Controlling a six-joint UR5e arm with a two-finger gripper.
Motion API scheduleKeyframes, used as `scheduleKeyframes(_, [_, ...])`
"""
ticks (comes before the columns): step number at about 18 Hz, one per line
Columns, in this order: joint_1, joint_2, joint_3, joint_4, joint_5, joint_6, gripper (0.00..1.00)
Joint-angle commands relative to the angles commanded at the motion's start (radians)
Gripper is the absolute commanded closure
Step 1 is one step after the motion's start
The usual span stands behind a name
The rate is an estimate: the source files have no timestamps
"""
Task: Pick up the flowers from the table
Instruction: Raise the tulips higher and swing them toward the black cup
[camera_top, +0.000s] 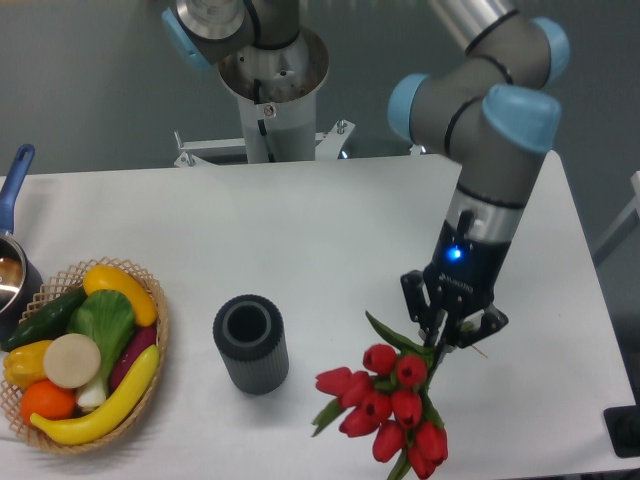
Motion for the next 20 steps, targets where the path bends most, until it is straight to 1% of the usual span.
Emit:
scheduleKeyframes(2, [0.006, 0.012, 0.0, 0.0, -0.072, -0.009, 0.83])
scheduleKeyframes(7, [0.028, 0.021, -0.006, 0.0, -0.249, -0.084, 0.83])
scheduleKeyframes(8, [0.029, 0.022, -0.011, 0.002, -0.27, -0.092, 0.83])
scheduleKeyframes(13, [0.023, 0.032, -0.015, 0.002, -0.289, -0.118, 0.82])
scheduleKeyframes(17, [0.014, 0.037, -0.014, 0.003, -0.34, -0.118, 0.82])
scheduleKeyframes(20, [0.005, 0.037, -0.014, 0.003, -0.341, -0.118, 0.82])
